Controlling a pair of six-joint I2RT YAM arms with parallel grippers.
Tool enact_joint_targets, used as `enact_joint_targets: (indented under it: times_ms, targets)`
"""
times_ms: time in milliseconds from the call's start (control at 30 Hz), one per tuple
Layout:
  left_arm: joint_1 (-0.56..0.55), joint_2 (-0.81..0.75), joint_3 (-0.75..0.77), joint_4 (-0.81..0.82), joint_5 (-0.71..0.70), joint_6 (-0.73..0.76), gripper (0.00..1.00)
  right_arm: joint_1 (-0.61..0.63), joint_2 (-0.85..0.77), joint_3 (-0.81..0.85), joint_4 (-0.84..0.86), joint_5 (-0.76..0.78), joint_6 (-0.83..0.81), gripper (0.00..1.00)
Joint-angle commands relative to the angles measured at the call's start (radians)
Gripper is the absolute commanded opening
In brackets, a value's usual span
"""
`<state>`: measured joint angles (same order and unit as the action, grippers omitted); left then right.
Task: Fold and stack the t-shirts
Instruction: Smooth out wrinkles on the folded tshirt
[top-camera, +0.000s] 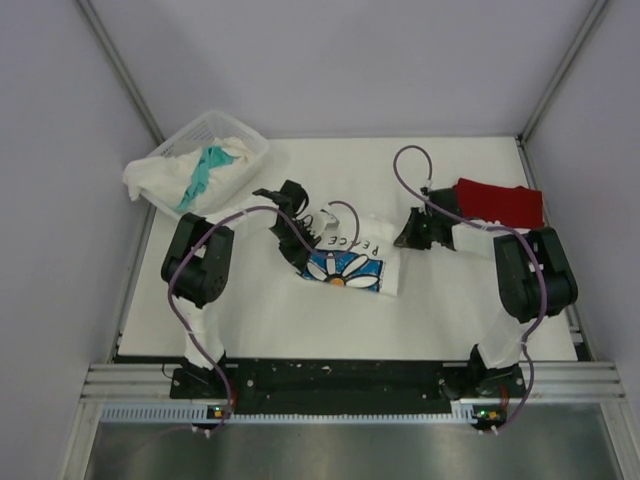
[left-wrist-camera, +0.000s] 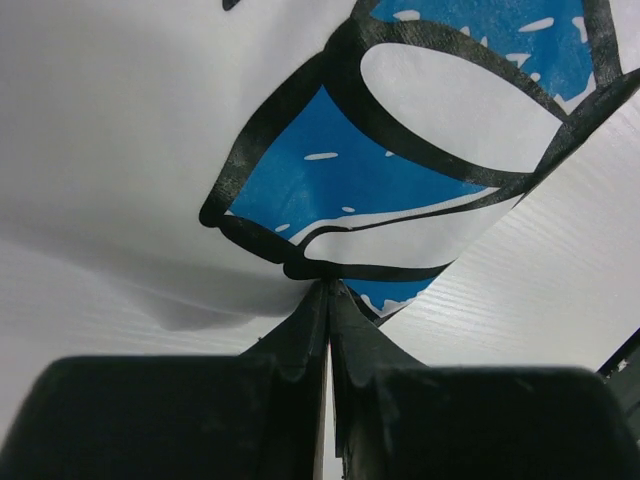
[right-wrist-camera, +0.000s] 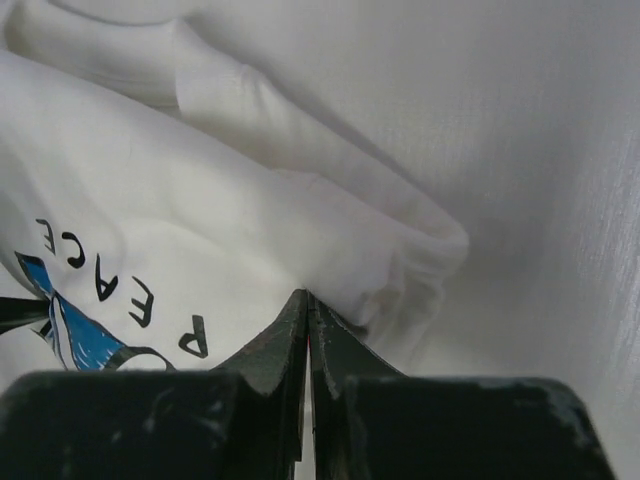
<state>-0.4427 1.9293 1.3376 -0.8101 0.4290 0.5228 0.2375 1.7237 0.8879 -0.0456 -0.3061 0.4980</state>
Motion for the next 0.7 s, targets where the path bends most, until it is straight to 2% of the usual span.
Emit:
enact_joint_targets:
  times_ms: [0,133,367,567,667]
  targets:
    - [0.021,0.023,-0.003,0.028,-0.042,0.006,0.06,-0.029,0.005,-0.014,0.01,0.041,0.033,0.0]
    - [0.024,-0.022,-0.025,-0.003,-0.038,0.022,0.06,-0.033,-0.036,0.019,-0.069,0.1,-0.018,0.0]
    - [0.022,-0.182,-0.017,-0.138,0.005,0.094,0.13,-0.02,-0.18,0.132,-0.273,0.202,-0.127,0.0]
    - [0.022,-0.184,0.055,-0.138,0.083,0.069,0.15,0.156,-0.32,0.1,-0.307,0.231,-0.153,0.0]
    - [0.022,-0.127,0.064,-0.06,0.1,0.008,0.13,0.241,-0.335,0.022,-0.238,0.125,-0.102,0.0]
